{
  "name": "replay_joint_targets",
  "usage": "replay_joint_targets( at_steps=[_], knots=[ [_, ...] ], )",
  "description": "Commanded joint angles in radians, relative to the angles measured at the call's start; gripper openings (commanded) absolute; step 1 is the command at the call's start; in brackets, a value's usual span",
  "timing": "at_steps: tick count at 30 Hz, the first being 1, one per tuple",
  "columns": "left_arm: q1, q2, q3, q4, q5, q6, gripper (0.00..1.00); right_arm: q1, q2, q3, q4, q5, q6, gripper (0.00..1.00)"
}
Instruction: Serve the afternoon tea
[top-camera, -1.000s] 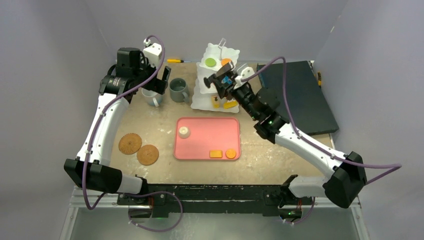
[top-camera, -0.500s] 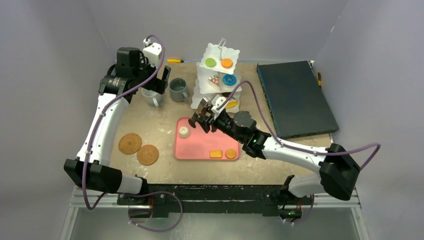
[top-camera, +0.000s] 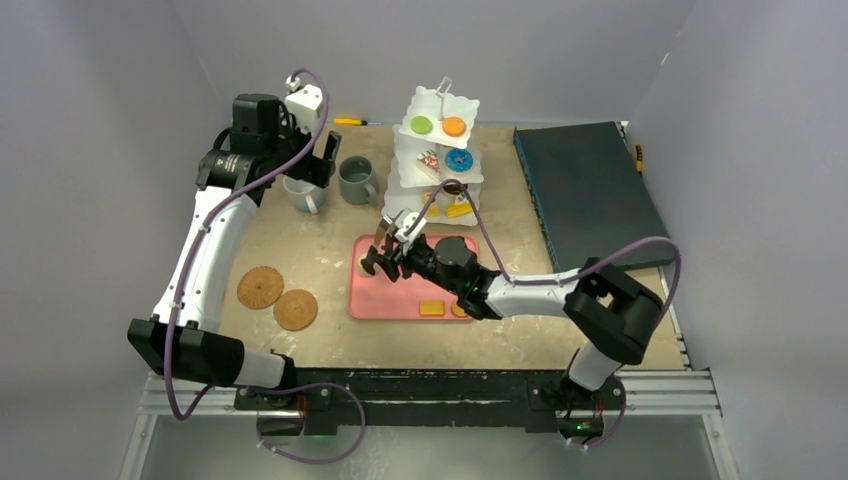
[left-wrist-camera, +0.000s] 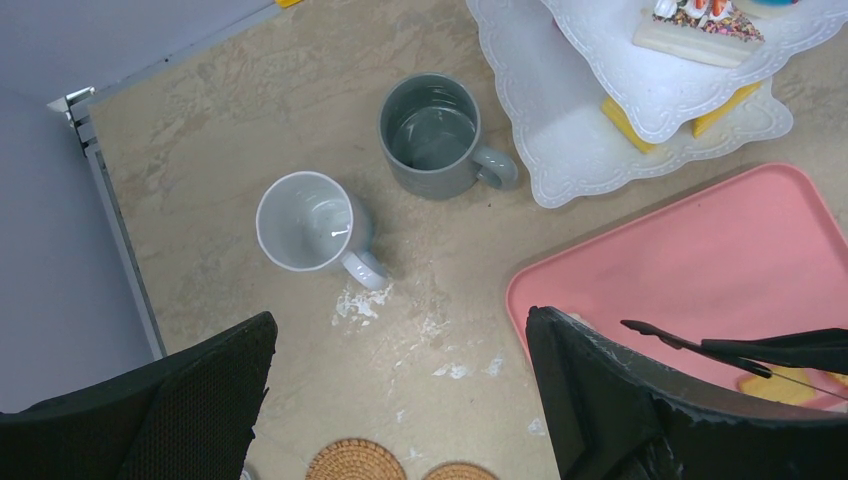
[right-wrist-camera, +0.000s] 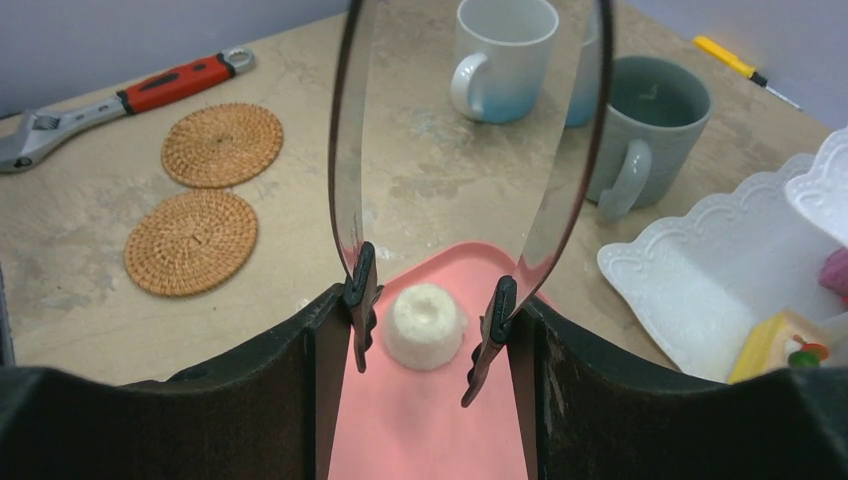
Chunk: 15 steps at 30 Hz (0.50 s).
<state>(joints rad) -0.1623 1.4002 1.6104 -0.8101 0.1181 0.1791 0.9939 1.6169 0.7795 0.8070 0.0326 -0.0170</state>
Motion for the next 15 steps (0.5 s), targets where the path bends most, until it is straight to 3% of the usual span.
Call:
replay_joint_targets(
  at_steps=[1,15],
  knots=[
    [0.013,-0.02,0.039,0.004,-0.006,0.018,0.95,0.002,0.045,0.033,0.141,-0.014,0.008,0.59],
    [0.015,-0.017,0.039,0.006,-0.011,0.028,0.95,0.001,0.216,0.122,0.192,0.003,-0.014,0.61]
  ],
)
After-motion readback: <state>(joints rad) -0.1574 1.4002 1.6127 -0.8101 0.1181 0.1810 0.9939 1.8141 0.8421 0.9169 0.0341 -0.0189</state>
